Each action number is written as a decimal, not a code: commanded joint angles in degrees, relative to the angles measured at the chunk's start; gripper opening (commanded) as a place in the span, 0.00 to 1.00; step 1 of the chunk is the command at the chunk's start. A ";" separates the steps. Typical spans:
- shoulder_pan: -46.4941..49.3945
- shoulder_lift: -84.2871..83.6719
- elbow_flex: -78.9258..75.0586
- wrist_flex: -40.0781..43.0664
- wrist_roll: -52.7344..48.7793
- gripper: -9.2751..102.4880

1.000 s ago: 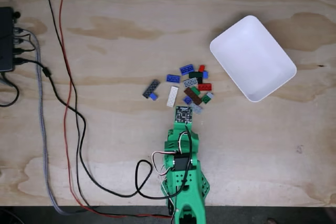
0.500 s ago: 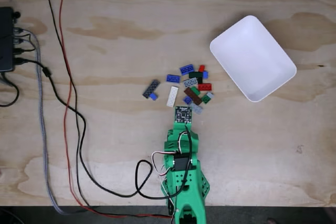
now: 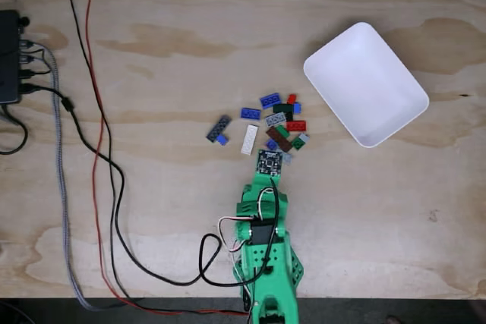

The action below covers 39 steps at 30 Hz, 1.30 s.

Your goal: Put all lego bricks in the bin.

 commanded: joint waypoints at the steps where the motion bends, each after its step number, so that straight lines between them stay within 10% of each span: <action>1: -4.31 -35.60 -20.92 -1.05 9.76 0.17; 20: -12.22 -84.29 -63.63 -10.63 25.49 0.26; 39: -9.93 -83.94 -66.36 -9.58 30.59 0.08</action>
